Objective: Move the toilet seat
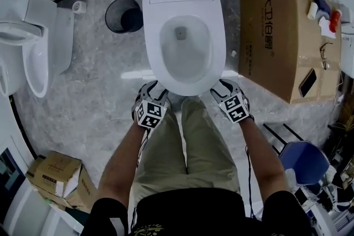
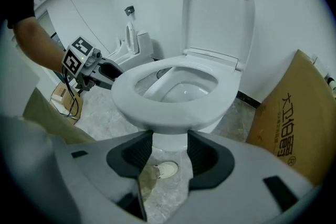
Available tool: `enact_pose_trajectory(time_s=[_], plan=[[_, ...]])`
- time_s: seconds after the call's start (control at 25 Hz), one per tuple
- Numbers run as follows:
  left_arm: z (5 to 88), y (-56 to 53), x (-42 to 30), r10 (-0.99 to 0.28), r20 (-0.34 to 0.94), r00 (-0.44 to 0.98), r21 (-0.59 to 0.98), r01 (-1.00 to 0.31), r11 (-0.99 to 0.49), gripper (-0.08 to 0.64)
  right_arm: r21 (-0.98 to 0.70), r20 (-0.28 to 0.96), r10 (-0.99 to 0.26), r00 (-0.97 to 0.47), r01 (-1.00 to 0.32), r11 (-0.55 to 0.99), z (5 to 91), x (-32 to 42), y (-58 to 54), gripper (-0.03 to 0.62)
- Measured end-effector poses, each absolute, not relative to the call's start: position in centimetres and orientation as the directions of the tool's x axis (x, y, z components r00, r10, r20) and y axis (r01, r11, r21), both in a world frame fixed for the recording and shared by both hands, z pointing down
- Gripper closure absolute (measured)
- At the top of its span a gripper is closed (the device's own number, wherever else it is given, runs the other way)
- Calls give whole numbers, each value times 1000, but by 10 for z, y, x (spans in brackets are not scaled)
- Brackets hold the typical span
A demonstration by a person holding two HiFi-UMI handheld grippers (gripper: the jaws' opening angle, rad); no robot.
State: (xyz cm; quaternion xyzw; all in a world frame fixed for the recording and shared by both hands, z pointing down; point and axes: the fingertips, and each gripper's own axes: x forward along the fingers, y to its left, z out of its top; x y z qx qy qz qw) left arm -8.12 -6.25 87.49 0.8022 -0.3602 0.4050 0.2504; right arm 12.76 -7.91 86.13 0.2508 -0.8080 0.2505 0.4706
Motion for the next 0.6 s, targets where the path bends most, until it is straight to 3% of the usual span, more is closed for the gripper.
enact_pose_trajectory(time_s=[0.6], plan=[[841, -76, -87, -389, 828, 404, 97, -786, -610, 372, -173, 877, -186, -443, -651, 739, 824, 124, -90, 377]])
